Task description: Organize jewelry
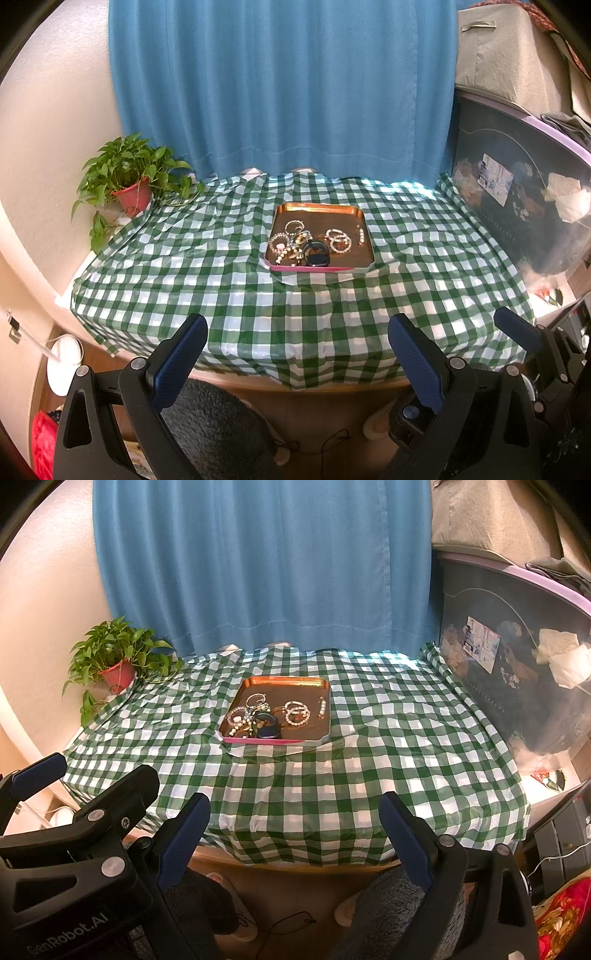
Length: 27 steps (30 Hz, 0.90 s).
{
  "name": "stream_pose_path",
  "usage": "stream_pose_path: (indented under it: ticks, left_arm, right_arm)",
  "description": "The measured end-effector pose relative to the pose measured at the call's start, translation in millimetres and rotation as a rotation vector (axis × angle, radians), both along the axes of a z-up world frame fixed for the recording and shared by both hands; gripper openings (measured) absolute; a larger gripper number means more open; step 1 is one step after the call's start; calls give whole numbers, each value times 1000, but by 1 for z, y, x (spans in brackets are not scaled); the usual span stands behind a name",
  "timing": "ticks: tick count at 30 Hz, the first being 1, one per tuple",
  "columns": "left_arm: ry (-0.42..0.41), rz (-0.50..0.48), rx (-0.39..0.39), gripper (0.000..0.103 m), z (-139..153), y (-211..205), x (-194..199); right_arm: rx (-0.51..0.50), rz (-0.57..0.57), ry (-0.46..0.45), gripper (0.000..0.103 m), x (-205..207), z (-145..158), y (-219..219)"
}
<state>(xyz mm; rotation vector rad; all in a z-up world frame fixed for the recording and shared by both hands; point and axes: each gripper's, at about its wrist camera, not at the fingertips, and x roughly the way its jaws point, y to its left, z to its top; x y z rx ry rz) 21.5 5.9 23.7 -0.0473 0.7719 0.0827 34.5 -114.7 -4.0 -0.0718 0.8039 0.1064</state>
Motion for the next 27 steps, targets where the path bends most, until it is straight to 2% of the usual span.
stream_pose_path:
  ticks: [27]
  left_arm:
    - [3,-2,3,98,1,0,2]
  right_arm:
    - [7,3,6,91,-4,-3,1]
